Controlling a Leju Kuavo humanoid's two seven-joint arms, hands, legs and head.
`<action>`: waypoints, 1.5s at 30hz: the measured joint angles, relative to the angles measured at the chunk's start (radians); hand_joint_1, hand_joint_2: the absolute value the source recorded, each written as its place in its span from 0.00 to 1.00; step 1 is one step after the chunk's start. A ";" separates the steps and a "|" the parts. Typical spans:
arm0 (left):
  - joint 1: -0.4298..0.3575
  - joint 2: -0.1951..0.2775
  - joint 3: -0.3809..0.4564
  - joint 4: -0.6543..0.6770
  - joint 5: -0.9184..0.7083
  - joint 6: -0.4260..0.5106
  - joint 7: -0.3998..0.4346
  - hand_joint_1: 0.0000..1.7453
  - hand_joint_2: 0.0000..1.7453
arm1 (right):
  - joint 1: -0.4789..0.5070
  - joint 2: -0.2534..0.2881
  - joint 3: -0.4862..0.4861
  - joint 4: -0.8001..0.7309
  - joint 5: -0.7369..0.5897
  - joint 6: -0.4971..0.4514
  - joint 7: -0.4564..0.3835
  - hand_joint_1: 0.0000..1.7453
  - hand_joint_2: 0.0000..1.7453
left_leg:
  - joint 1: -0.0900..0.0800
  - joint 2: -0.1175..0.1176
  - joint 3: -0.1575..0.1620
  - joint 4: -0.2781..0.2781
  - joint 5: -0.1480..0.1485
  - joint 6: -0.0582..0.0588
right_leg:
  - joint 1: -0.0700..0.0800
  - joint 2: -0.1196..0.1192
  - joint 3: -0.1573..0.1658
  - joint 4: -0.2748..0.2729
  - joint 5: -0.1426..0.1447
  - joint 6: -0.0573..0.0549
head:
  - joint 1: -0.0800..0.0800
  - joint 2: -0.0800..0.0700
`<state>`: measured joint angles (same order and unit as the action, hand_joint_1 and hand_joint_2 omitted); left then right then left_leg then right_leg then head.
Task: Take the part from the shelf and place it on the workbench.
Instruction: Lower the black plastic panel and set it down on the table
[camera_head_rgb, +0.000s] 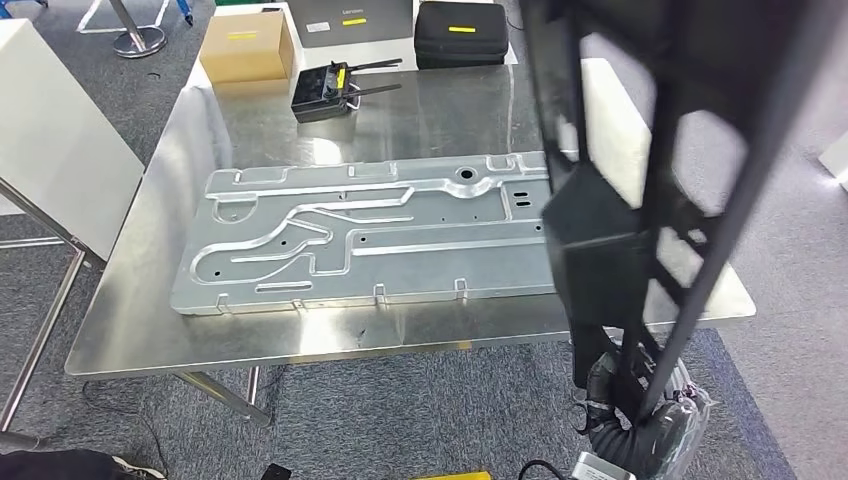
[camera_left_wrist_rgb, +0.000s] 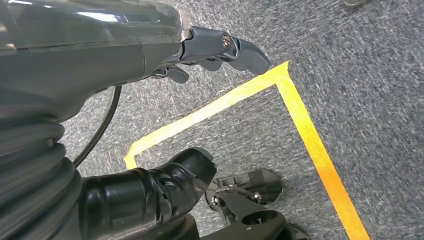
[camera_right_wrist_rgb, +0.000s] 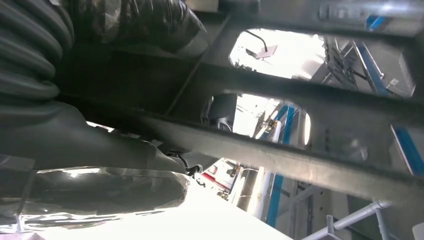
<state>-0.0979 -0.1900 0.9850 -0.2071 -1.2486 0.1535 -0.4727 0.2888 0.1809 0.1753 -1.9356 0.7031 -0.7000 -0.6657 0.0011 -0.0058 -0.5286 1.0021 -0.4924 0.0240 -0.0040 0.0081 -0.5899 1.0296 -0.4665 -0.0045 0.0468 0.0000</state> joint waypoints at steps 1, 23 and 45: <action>0.000 0.000 0.000 0.000 0.002 0.000 0.000 0.00 1.00 | 0.000 0.000 0.000 0.000 0.000 0.000 0.000 0.78 1.00 | 0.000 0.000 0.000 0.000 0.000 -0.001 | 0.000 0.000 0.000 0.000 0.000 -0.001 | 0.000 0.000; -0.013 -0.007 -0.017 0.000 -0.025 0.053 0.048 0.00 0.00 | -0.064 -0.004 0.019 0.000 0.129 0.000 0.007 0.89 1.00 | 0.000 0.000 0.001 0.003 -0.002 -0.011 | -0.002 -0.001 0.003 0.001 -0.001 -0.001 | 0.000 0.000; -0.047 -0.033 -0.100 0.000 -0.090 0.019 0.113 0.00 0.00 | -0.468 -0.119 0.039 0.251 0.781 0.000 0.551 0.96 1.00 | 0.000 0.000 0.002 0.004 -0.001 -0.011 | -0.002 -0.002 0.005 0.001 0.000 0.000 | 0.000 0.000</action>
<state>-0.1453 -0.2227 0.8853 -0.2071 -1.3383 0.1724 -0.3598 -0.1795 0.0618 0.2141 -1.6850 1.4845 -0.6996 -0.1148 0.0006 -0.0061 -0.5264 1.0062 -0.4939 0.0132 -0.0060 0.0062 -0.5849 1.0310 -0.4665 -0.0049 0.0469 0.0000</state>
